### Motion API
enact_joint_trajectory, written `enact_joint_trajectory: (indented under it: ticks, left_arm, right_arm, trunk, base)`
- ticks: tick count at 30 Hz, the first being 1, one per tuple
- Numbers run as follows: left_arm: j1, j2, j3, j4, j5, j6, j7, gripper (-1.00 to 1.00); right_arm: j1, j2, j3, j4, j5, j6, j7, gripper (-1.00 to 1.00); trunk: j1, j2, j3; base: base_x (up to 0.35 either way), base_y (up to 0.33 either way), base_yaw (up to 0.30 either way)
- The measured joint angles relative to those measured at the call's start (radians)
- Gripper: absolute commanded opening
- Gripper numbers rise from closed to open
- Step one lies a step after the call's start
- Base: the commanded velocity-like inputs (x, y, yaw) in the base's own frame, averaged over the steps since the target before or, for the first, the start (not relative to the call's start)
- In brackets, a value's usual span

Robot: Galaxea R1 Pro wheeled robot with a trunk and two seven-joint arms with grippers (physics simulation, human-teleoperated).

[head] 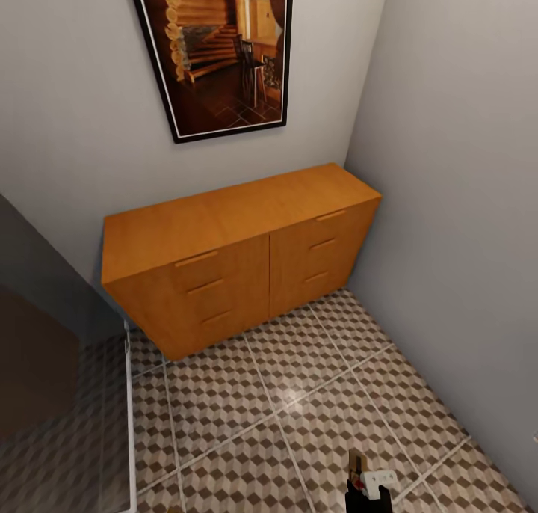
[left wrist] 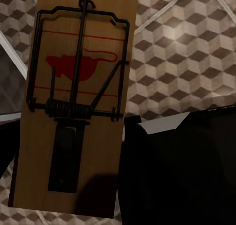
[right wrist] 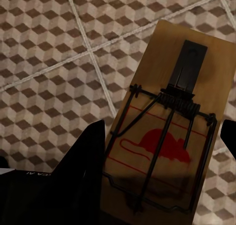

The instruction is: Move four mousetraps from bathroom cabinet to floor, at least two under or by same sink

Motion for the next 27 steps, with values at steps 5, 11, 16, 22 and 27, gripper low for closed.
enact_joint_trajectory:
  ticks: [5, 11, 16, 22, 27]
  left_arm:
    - [0.000, -0.002, 0.000, 0.000, 0.000, 0.000, 0.000, -1.00]
    - [0.000, -0.002, 0.000, 0.000, 0.000, 0.000, -0.008, -1.00]
    - [0.000, -0.002, 0.000, 0.001, 0.001, 0.000, -0.045, -1.00]
    - [0.000, -0.001, 0.000, 0.000, 0.001, 0.000, -0.049, -1.00]
    - [0.000, 0.001, 0.000, 0.001, 0.001, -0.001, -0.049, -1.00]
  right_arm:
    - [0.000, 0.000, 0.000, 0.000, 0.000, 0.000, 0.000, -1.00]
    - [0.000, 0.000, 0.000, 0.000, 0.000, 0.000, 0.000, -1.00]
    - [0.000, 0.000, 0.000, 0.000, 0.000, 0.000, 0.000, -1.00]
    - [0.000, 0.000, 0.000, 0.000, 0.000, 0.000, 0.000, -1.00]
    - [0.000, 0.000, 0.000, 0.000, 0.000, -0.001, 0.000, -1.00]
  trunk:
    - [0.000, 0.000, 0.008]
    - [0.000, 0.000, 0.017]
    - [0.000, 0.000, 0.025]
    - [0.000, 0.000, 0.035]
    - [0.000, 0.000, 0.042]
  base:
    - [0.000, 0.000, 0.000]
    - [0.000, 0.000, 0.000]
    - [0.000, 0.000, 0.000]
    - [0.000, 0.000, 0.000]
    - [0.000, 0.000, 0.000]
